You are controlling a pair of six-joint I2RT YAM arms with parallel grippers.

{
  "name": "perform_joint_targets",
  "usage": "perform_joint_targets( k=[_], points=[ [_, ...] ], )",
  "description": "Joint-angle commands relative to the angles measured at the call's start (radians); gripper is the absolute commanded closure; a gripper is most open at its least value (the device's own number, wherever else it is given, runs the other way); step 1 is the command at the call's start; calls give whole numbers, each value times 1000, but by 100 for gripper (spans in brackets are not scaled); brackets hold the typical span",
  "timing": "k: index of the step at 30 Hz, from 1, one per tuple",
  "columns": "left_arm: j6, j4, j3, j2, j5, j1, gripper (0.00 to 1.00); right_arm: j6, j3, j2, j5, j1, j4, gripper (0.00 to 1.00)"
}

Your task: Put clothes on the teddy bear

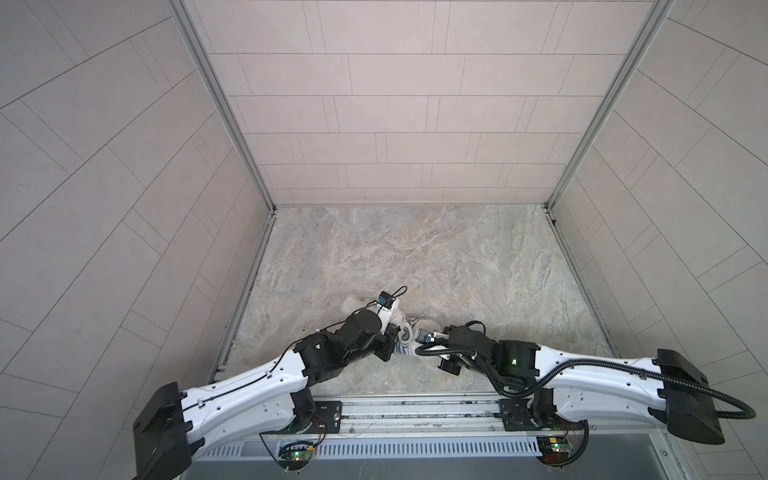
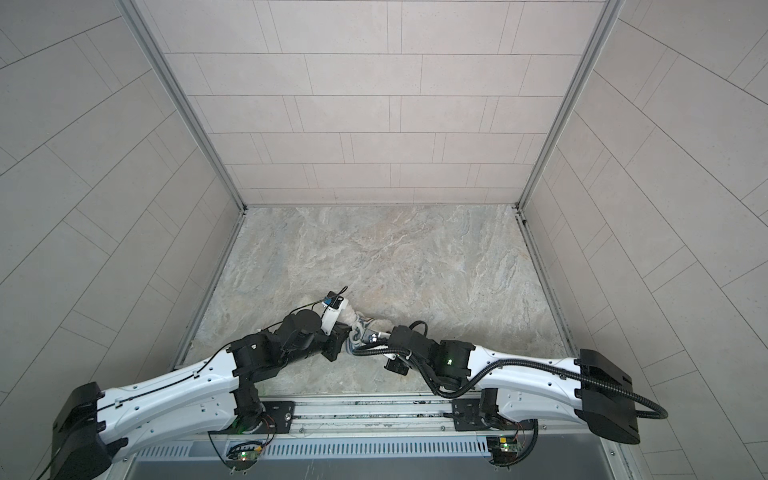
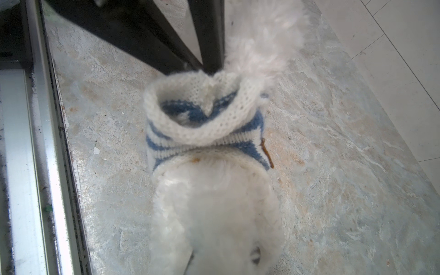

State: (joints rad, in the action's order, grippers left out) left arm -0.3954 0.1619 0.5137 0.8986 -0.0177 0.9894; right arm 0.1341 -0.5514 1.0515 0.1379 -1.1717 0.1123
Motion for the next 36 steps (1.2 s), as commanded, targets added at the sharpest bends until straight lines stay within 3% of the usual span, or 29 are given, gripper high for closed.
perform_joint_targets(
  k=[1, 10, 17, 22, 28, 36],
  points=[
    [-10, 4, -16, -9, -16, 3, 97, 16, -28, -21, 11, -8, -4, 100],
    [1, 128, 23, -180, -44, -7, 100, 25, -11, -28, 98, -8, 42, 100],
    [0, 201, 55, -216, -14, -93, 100, 62, 1, -81, 127, -14, 74, 100],
    [-29, 160, 20, -289, 10, -185, 100, 119, -5, -102, 121, -65, 98, 100],
    [-49, 12, 40, -223, 184, -215, 100, 168, -102, 31, 177, -138, 153, 100],
    [-44, 111, 84, -179, 83, -229, 100, 248, -98, 28, 317, -223, 114, 100]
  ],
)
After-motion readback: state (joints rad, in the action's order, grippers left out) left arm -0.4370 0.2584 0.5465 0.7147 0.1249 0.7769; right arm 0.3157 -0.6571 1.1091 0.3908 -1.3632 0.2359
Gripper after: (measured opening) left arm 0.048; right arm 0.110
